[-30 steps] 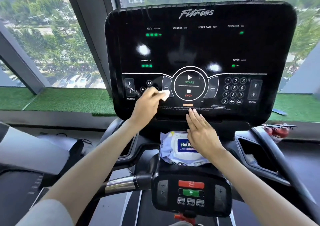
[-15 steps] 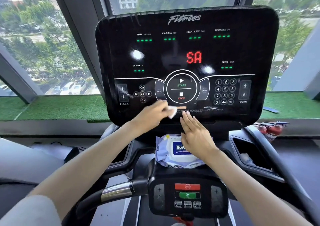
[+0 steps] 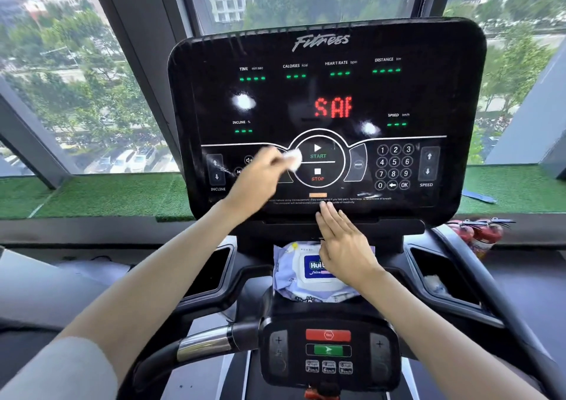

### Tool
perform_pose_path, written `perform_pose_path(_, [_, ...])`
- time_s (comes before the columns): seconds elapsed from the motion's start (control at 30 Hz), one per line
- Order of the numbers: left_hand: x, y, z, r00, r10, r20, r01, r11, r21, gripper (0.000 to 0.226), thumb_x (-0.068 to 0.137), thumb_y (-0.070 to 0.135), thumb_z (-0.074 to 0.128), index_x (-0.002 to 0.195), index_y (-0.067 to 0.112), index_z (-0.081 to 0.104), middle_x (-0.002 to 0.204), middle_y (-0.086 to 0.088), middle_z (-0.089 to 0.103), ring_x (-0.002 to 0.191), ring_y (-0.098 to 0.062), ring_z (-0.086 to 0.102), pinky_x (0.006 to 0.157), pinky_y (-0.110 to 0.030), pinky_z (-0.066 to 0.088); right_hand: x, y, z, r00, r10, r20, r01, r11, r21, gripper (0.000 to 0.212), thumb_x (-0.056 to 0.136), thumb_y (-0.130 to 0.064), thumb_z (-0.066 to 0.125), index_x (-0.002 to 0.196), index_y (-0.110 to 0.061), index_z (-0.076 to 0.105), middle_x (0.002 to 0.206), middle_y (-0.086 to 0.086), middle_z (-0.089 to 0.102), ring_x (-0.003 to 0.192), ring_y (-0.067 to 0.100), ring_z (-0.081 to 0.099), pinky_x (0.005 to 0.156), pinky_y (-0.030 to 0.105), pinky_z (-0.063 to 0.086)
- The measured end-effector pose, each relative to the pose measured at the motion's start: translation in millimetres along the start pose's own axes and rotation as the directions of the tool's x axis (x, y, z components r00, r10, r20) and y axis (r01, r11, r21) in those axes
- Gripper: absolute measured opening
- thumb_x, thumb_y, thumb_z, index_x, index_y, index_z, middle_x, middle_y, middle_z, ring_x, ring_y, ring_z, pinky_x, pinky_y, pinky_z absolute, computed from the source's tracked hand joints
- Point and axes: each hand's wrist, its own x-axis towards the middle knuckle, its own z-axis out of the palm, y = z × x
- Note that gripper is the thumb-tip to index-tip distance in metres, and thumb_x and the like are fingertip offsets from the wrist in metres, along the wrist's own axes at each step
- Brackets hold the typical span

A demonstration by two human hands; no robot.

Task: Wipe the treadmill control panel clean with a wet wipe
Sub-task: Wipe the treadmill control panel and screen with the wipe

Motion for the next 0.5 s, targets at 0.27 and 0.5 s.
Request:
perform_pose_path(0.27, [-14.1, 10.5, 25.3, 0.920, 0.326, 0.219, -0.363, 0.919, 0.155, 0.049, 0.072, -0.010, 0.057, 0.115, 0.014, 0.059, 0.096, 0.001, 0.042, 0.086, -0.015, 0.042, 0.053, -0.032, 0.052, -10.3, 14.1, -3.7, 0.998, 0.055, -0.006, -0.055, 0.995, -0.084, 0.072, 0.076, -0.005, 0.047, 0.142, 0.009, 0.021, 0.152, 0.026, 0.014, 0.142, 0.033, 0.010, 0.112, 0.045, 0.021])
perform_pose_path(0.5, [11.1, 22.8, 24.8, 0.977, -0.069, -0.204, 0.061, 0.997, -0.044, 0.025, 0.088, -0.002, 0.052, 0.108, 0.002, 0.065, 0.088, -0.009, 0.051, 0.079, -0.016, 0.044, 0.068, -0.034, 0.048, -12.1, 17.1, 0.5, 0.997, 0.058, 0.042, -0.052, 0.989, -0.141, 0.073, 0.073, -0.008, 0.052, 0.139, 0.010, 0.028, 0.150, 0.025, 0.020, 0.141, 0.033, 0.016, 0.110, 0.045, 0.016])
